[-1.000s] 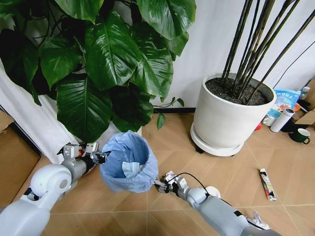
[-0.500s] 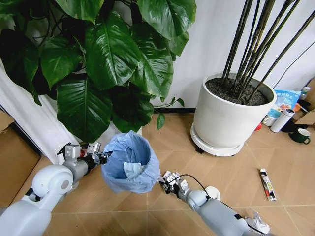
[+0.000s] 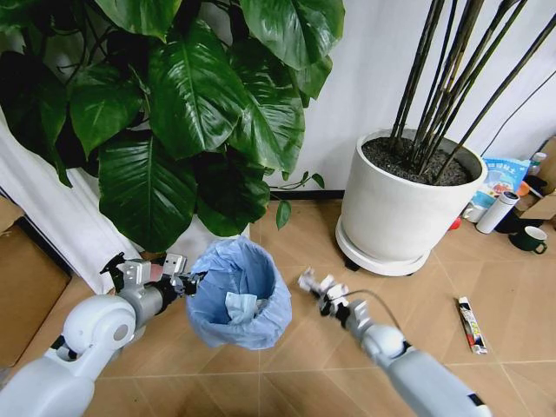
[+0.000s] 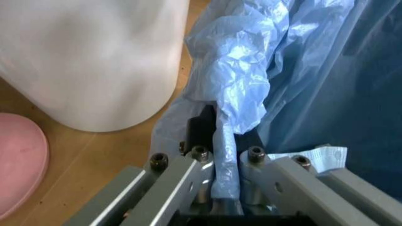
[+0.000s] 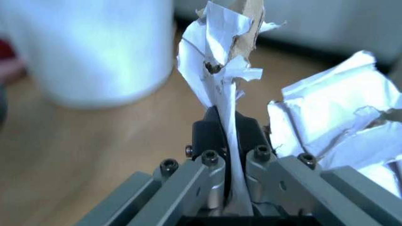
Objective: Pick up the trash bin and place the garbage on the floor into it.
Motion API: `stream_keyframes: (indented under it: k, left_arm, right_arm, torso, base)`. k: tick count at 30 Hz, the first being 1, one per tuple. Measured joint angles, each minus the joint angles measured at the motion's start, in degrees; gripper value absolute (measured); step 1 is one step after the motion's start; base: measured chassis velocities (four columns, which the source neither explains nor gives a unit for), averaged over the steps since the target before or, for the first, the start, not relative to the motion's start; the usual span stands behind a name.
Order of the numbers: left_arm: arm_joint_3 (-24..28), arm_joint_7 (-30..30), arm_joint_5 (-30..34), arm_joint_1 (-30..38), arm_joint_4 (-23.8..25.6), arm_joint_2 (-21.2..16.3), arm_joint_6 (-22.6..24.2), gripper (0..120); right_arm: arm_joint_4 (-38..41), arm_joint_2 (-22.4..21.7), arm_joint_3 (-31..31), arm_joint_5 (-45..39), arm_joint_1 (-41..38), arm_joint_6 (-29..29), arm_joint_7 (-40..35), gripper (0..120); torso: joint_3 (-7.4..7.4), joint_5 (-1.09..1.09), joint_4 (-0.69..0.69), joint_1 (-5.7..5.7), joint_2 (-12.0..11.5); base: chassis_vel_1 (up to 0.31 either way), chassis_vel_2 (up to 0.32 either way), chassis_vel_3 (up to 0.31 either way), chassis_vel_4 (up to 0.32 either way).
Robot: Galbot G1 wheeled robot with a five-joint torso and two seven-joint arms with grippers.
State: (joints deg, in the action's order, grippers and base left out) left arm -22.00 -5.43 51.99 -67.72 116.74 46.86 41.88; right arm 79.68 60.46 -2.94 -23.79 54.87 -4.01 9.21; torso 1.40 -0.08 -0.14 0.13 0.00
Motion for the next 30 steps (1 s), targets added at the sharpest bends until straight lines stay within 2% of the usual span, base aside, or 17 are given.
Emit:
stream_keyframes:
  k: [3, 6, 7, 11, 16, 21, 23, 30]
  left_arm:
    - [0.6, 0.0, 0.0, 0.8, -0.7, 0.0, 0.0, 0]
    - [1.1, 0.2, 0.0, 1.4, -1.6, 0.3, 0.0, 0]
    - [1.1, 0.2, 0.0, 1.4, -1.6, 0.3, 0.0, 0]
    - [1.8, -0.1, 0.2, 2.6, -2.5, 0.8, 0.2, 0]
    - [2.4, -0.9, 1.4, 3.5, -3.6, 0.9, 0.2, 0]
    - [4.5, -1.1, 2.5, 6.0, -5.4, 0.9, 0.3, 0]
    - [5.9, -1.2, 3.4, 7.8, -6.4, 1.2, 0.3, 0]
    - [7.6, -1.3, 4.0, 9.7, -7.7, 1.4, 0.3, 0]
  right_arm:
    - [4.2, -1.6, -1.6, -0.6, -0.3, 0.1, -1.0, 0]
    - [13.6, -3.9, -2.6, -3.0, -1.7, 1.6, -2.7, 0]
    - [13.6, -3.9, -2.6, -3.0, -1.7, 1.6, -2.7, 0]
    - [26.1, -6.8, -2.5, -8.5, -3.5, 5.2, -4.3, 0]
    - [33.7, -8.5, -0.9, -14.5, -5.0, 7.5, -4.9, 0]
    - [39.2, -8.9, 2.1, -20.3, -6.2, 8.8, -5.7, 0]
    - [41.6, -8.9, 5.2, -23.2, -8.0, 9.4, -6.3, 0]
    - [42.3, -7.1, 12.8, -25.4, -11.9, 10.5, -7.5, 0]
  torso:
    - [0.00, -0.05, -0.01, 0.00, 0.0]
    - [0.00, -0.04, -0.01, 0.00, 0.0]
    - [0.00, -0.04, -0.01, 0.00, 0.0]
    - [0.00, -0.04, 0.00, 0.00, 0.0]
    - [0.00, -0.02, -0.01, 0.00, 0.0]
    - [0.00, -0.05, -0.01, 0.00, 0.0]
    - [0.00, -0.03, -0.02, 0.00, 0.0]
    - [0.00, -0.04, 0.00, 0.00, 0.0]
  base:
    - [0.000, 0.000, 0.000, 0.000]
    - [0.000, 0.000, 0.000, 0.000]
    - [0.000, 0.000, 0.000, 0.000]
    - [0.000, 0.000, 0.000, 0.000]
    - [0.000, 0.000, 0.000, 0.000]
    - [0.000, 0.000, 0.000, 0.000]
    - [0.000, 0.000, 0.000, 0.000]
    - [0.000, 0.000, 0.000, 0.000]
